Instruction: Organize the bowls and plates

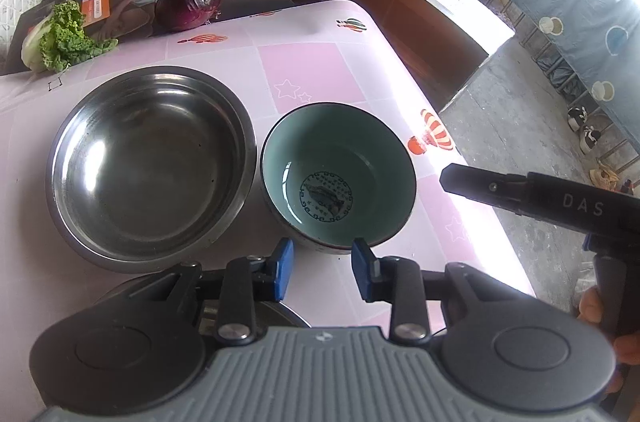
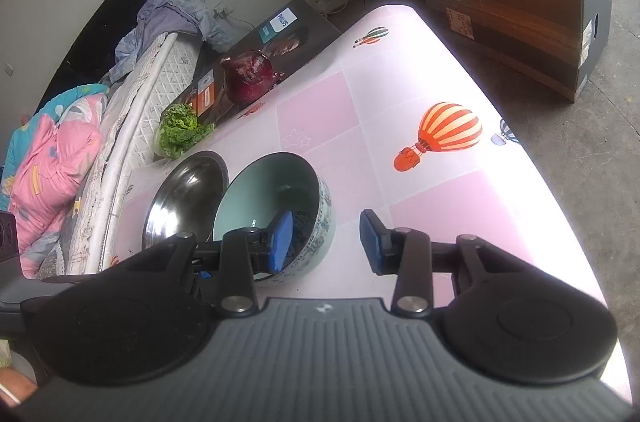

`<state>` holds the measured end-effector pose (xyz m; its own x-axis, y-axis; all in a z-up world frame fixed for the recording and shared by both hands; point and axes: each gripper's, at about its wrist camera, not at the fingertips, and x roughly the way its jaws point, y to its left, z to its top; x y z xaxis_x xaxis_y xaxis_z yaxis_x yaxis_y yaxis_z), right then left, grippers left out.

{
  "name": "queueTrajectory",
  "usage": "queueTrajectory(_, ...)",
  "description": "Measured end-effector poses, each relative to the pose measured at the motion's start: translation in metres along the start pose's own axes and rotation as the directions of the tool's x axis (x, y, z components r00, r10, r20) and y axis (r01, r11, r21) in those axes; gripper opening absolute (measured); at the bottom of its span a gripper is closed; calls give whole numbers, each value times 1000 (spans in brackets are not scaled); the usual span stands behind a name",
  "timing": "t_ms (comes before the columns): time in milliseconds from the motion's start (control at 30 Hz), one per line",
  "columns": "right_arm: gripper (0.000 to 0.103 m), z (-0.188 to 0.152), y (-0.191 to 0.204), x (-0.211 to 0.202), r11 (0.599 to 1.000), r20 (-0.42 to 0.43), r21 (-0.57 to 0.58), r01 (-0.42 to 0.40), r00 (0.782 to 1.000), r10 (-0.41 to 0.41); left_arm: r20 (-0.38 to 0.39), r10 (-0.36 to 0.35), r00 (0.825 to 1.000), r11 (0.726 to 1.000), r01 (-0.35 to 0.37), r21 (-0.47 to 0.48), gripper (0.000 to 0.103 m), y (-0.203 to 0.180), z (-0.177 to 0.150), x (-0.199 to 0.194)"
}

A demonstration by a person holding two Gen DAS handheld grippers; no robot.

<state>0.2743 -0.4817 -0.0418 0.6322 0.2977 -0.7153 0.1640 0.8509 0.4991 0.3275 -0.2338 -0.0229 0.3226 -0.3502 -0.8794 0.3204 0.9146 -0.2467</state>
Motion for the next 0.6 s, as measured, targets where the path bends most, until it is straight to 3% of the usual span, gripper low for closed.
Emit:
queueTrajectory(467, 10, 15, -3, 58, 1000, -36, 0, -11, 999, 11, -5, 44, 999, 995, -45, -88, 34, 11, 14, 28)
queueTrajectory(600, 8, 13, 0, 59, 1000, -44, -21, -7, 999, 6, -26, 15, 1000, 994, -18, -111, 31, 16, 14, 33)
